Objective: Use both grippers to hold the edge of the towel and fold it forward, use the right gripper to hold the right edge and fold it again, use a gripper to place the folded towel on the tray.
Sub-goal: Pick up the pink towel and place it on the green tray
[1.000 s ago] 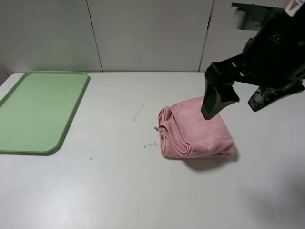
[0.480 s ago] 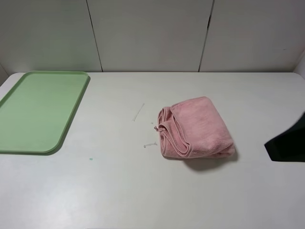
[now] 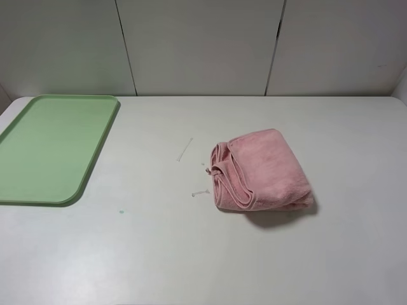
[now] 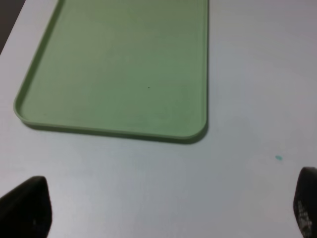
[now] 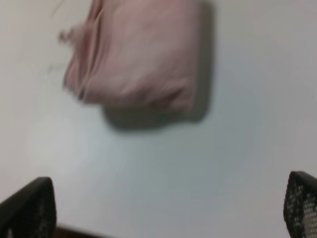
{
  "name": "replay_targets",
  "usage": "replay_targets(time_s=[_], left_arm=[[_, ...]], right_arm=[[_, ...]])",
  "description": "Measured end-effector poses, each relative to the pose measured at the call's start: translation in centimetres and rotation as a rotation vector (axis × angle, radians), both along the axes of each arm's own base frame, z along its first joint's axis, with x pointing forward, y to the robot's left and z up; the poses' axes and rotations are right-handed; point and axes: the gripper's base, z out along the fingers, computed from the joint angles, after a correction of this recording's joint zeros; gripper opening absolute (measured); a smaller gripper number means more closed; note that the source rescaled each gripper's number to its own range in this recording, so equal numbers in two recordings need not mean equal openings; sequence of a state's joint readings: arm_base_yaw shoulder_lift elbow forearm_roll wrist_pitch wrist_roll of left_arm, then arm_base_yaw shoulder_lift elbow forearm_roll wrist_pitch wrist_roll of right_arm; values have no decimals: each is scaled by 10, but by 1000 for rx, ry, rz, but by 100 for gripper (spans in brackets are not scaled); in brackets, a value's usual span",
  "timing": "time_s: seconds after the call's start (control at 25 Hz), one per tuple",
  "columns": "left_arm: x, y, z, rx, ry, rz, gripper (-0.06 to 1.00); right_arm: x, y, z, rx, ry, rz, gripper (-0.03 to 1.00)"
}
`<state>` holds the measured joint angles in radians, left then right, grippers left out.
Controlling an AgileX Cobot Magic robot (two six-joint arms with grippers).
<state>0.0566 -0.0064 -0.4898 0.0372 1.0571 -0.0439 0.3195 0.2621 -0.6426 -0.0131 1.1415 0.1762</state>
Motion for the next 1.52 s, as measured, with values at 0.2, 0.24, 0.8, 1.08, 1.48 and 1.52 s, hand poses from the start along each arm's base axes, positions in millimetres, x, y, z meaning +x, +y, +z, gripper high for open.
replay_targets(time_s=[0.2, 0.24, 0.8, 1.08, 1.48, 1.52], left_arm=[[0, 0, 0, 0, 0, 0, 98], [0, 0, 0, 0, 0, 0, 98], [0, 0, 0, 0, 0, 0, 98], [0, 0, 0, 0, 0, 0, 98], [0, 0, 0, 0, 0, 0, 98], [0, 0, 0, 0, 0, 0, 98]], right_arm=[[-16, -7, -16, 26, -126, -144, 100], [-18, -7, -20, 27, -141, -165, 100], [-26, -8, -31, -21, -240, -230, 100], [-26, -7, -31, -20, -240, -229, 100], [-26, -7, -31, -20, -241, -229, 100], [-26, -7, -31, -20, -241, -229, 100]])
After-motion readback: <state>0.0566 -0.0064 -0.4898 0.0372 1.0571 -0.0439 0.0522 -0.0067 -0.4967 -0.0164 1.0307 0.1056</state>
